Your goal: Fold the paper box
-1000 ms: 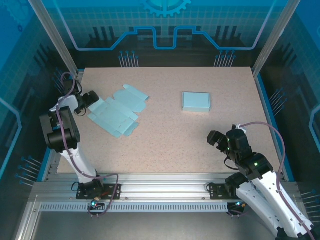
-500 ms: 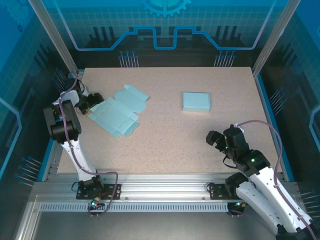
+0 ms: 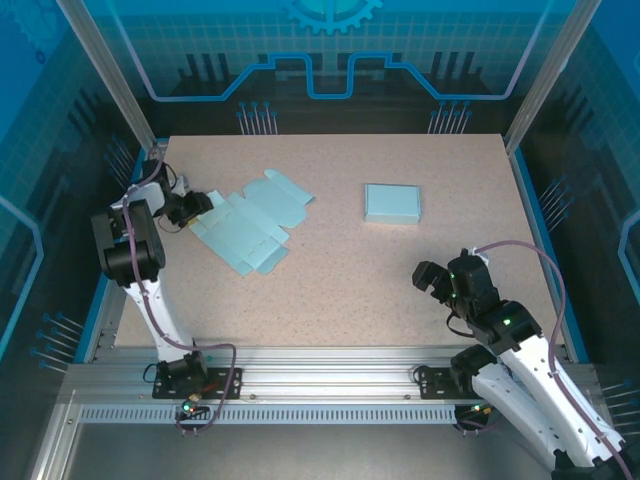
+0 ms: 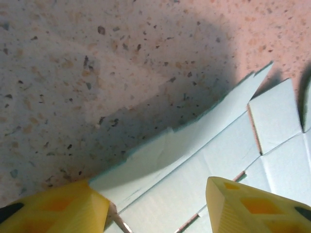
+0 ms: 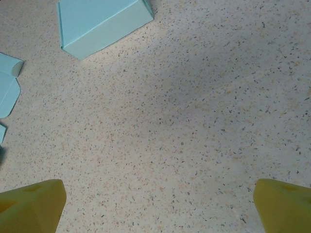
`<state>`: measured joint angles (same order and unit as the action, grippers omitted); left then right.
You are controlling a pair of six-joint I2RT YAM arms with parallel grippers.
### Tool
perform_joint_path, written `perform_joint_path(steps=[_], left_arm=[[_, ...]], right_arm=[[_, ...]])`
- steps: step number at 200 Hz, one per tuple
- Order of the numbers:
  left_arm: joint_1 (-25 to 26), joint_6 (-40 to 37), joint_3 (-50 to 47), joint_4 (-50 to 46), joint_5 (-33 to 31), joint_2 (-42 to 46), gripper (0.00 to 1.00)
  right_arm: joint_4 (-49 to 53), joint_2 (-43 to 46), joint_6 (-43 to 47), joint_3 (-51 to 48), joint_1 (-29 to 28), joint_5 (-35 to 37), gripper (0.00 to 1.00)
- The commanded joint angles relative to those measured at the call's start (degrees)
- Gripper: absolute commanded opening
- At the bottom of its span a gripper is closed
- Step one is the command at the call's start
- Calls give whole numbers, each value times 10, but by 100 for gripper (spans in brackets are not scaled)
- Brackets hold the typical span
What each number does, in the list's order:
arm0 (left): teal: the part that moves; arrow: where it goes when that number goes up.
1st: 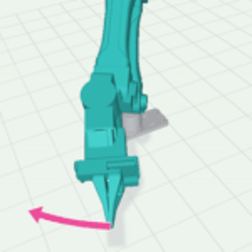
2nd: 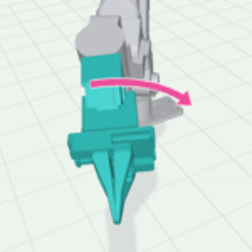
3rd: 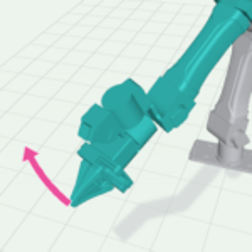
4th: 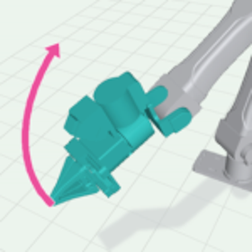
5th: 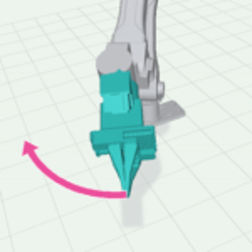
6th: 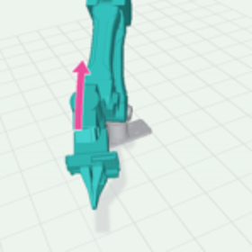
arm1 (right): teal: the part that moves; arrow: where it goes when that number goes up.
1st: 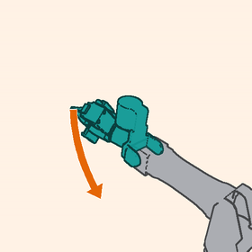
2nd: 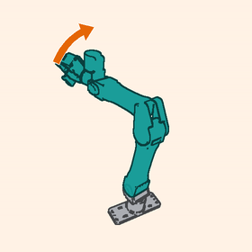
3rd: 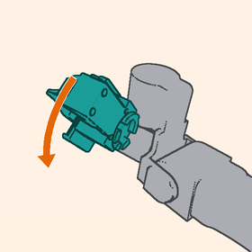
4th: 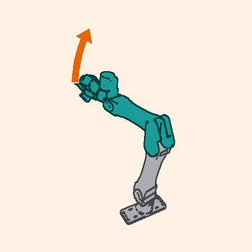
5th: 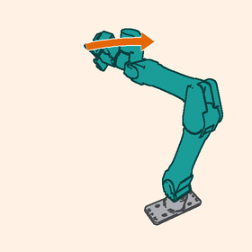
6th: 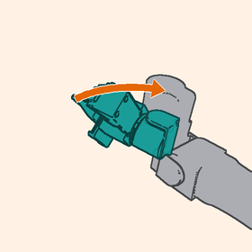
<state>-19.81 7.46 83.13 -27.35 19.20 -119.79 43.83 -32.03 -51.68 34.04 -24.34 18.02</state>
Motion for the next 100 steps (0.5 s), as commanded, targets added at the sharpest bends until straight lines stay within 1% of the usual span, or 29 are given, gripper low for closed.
perform_joint_path(steps=[1,9,30,39,50,61,74,100], left_arm=[[6,11,-39,10,42,51,55],[6,18,-54,22,55,62,53],[6,38,-88,58,86,80,54],[6,42,-93,66,86,81,57],[6,42,-84,58,72,74,62],[5,41,-65,40,56,62,72],[5,42,-43,25,52,47,80],[4,42,12,-9,58,9,81]], right_arm=[[-8,7,-6,-9,3,9,100],[-10,6,-7,-12,3,7,100],[-16,6,-8,-16,3,5,100],[-17,6,-7,-18,2,5,100],[-17,6,-4,-18,3,5,100],[-16,7,-1,-16,3,5,100],[-11,7,1,-12,3,8,100],[-7,12,2,-14,2,11,100]])
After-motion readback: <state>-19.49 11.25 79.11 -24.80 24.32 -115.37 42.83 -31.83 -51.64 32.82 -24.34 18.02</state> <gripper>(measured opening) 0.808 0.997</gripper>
